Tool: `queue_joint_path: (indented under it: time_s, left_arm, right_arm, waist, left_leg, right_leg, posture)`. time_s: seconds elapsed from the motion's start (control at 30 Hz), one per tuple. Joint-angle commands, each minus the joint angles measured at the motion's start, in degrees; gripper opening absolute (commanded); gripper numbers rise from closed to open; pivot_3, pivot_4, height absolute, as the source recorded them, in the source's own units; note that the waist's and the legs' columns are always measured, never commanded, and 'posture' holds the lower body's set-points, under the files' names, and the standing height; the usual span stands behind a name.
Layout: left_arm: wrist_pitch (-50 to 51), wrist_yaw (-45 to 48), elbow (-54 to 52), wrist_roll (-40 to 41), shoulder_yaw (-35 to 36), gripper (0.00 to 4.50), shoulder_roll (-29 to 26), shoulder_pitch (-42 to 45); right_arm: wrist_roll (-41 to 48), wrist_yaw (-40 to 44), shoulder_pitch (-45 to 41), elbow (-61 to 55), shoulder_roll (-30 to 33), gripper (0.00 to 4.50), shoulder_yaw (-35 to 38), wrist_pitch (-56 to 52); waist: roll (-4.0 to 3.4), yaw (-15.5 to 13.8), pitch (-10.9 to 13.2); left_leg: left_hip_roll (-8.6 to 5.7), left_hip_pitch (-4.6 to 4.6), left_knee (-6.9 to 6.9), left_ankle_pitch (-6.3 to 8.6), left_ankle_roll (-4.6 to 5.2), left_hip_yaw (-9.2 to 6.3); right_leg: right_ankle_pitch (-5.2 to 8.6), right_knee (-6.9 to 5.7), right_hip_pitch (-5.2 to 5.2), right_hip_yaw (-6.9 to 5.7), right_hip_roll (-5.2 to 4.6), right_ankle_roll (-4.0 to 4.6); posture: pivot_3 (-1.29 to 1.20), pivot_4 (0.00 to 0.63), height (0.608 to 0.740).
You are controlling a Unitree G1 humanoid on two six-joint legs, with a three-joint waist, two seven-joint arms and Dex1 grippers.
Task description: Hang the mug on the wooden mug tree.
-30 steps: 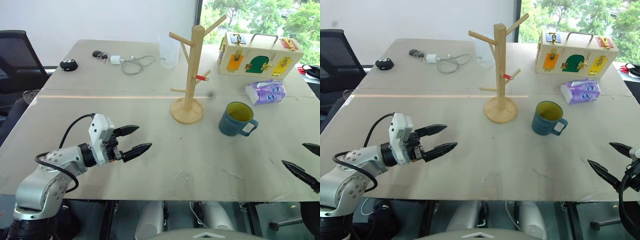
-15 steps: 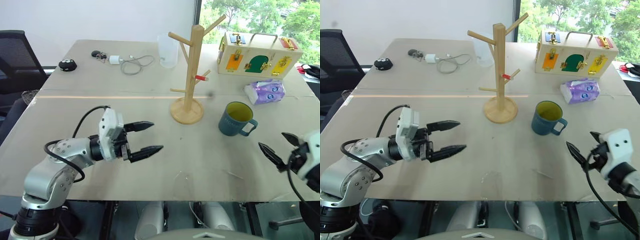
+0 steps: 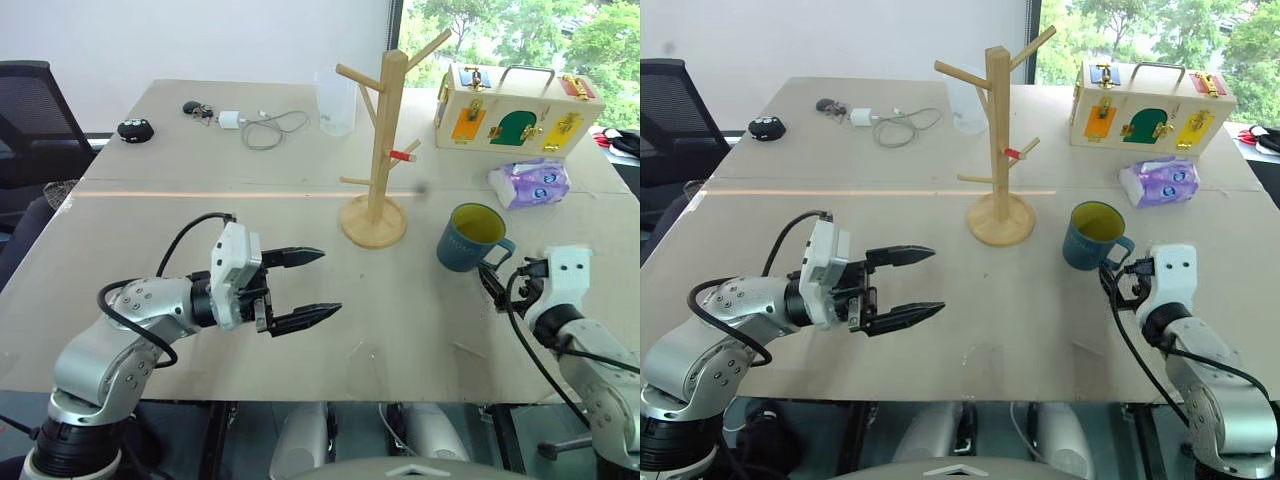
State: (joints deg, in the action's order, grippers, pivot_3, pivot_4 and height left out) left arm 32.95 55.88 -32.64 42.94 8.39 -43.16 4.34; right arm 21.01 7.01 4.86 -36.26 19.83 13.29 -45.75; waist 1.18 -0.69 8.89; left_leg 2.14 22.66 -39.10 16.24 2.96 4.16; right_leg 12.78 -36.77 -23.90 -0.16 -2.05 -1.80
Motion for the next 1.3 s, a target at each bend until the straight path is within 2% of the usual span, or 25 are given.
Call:
queue_joint_path:
  time_s: [0.03, 0.1, 0.63, 0.67, 0.7, 0.83, 1.03, 1.17, 1.23, 1.3]
  left_arm:
    - [-1.1, -0.5, -1.7, 0.7, 0.7, 4.5, 0.1, 0.5]
    - [-1.1, -0.8, -1.7, 0.9, 0.9, 4.5, 0.2, 0.5]
    - [-1.0, -1.7, -2.4, 2.8, 2.4, 4.5, 0.3, -0.7]
    - [-1.0, -1.8, -2.5, 2.9, 2.6, 4.5, 0.3, -0.8]
    - [-1.0, -2.0, -2.5, 3.0, 2.7, 4.5, 0.4, -1.0]
    - [-1.2, -2.3, -2.6, 3.3, 3.0, 4.5, 0.2, -1.6]
    - [-0.6, -2.7, -2.3, 4.9, 3.6, 4.5, 1.1, -2.5]
    - [-2.3, -6.1, -2.3, 5.0, 5.2, 4.5, 4.3, -3.3]
    - [-7.6, -4.3, -1.7, 4.6, 6.7, 4.5, 7.3, -3.9]
    - [-5.6, -0.6, -1.2, 10.5, 10.0, 4.5, 6.1, -5.6]
  right_arm:
    - [-1.8, -1.5, -1.7, 0.9, -0.6, 3.62, -0.1, 1.0]
    - [-2.4, -1.4, -2.0, 1.7, -0.7, 2.78, -0.3, 1.3]
    - [-5.7, -2.0, -4.6, 7.9, -3.0, 2.78, -1.5, 5.0]
    - [-6.0, -2.3, -5.0, 8.5, -3.3, 2.25, -1.4, 5.3]
    - [-6.2, -2.3, -5.5, 9.0, -3.5, 2.01, -1.4, 5.6]
    - [-6.9, -2.3, -6.3, 10.1, -3.9, 0.04, -1.4, 6.4]
    - [-5.0, 2.6, -7.3, 10.7, -2.4, 0.04, -0.6, 9.4]
    - [-0.2, 10.4, -9.9, 10.3, 0.6, 0.04, 0.2, 11.2]
    - [3.8, 15.1, -13.2, 8.8, 3.6, 0.04, 0.4, 9.3]
    - [7.2, 19.8, -17.7, 7.5, 8.2, 0.04, -0.5, 6.3]
  waist:
    - [0.0, 0.0, 0.0]
    - [-0.01, 0.0, 0.0]
    - [-0.01, 0.1, 0.0]
    - [-0.01, 0.1, 0.0]
    - [-0.01, 0.1, 0.0]
    - [-0.01, 0.1, 0.0]
    - [-0.02, 0.1, 0.0]
    - [-0.04, 0.2, 0.0]
    - [-0.1, 0.5, 0.1]
    - [-0.09, 0.8, 0.1]
  left_leg:
    - [-0.01, 0.01, 0.0, 0.0, 0.0, 0.01]
    - [-0.01, 0.01, 0.0, 0.0, 0.0, 0.01]
    - [0.0, 0.0, 0.0, 0.0, 0.0, 0.02]
    - [0.0, 0.0, 0.0, 0.0, 0.0, 0.02]
    - [0.0, -0.01, 0.0, 0.0, 0.0, 0.02]
    - [0.0, 0.0, 0.0, 0.0, 0.0, 0.01]
    - [0.0, 0.0, 0.0, 0.0, 0.0, 0.03]
    - [0.0, -0.01, 0.0, 0.0, 0.0, 0.04]
    - [0.0, -0.01, 0.0, 0.0, 0.01, 0.02]
    - [0.0, -0.01, 0.0, 0.0, 0.01, 0.04]
  right_leg:
    - [0.0, 0.0, -0.01, 0.0, 0.0, 0.0]
    - [0.0, 0.0, -0.01, 0.01, 0.0, 0.0]
    - [0.0, 0.0, 0.0, 0.01, 0.01, 0.0]
    - [0.0, -0.01, 0.0, 0.02, 0.01, 0.0]
    - [0.0, -0.01, 0.0, 0.02, 0.01, 0.0]
    - [0.0, -0.01, -0.01, 0.01, 0.01, 0.0]
    - [-0.01, -0.01, -0.01, 0.02, 0.01, 0.0]
    - [-0.01, -0.01, 0.0, 0.04, 0.01, 0.0]
    - [-0.01, -0.01, 0.0, 0.03, 0.02, 0.0]
    - [-0.02, -0.01, 0.0, 0.03, 0.01, 0.01]
  posture:
    - [0.0, 0.15, 0.74]
    - [0.0, 0.15, 0.74]
    - [0.0, 0.15, 0.74]
    - [0.0, 0.15, 0.74]
    - [0.0, 0.15, 0.74]
    - [0.0, 0.15, 0.74]
    - [0.0, 0.15, 0.74]
    - [0.0, 0.15, 0.74]
    - [0.0, 0.15, 0.74]
    - [0.0, 0.15, 0.74]
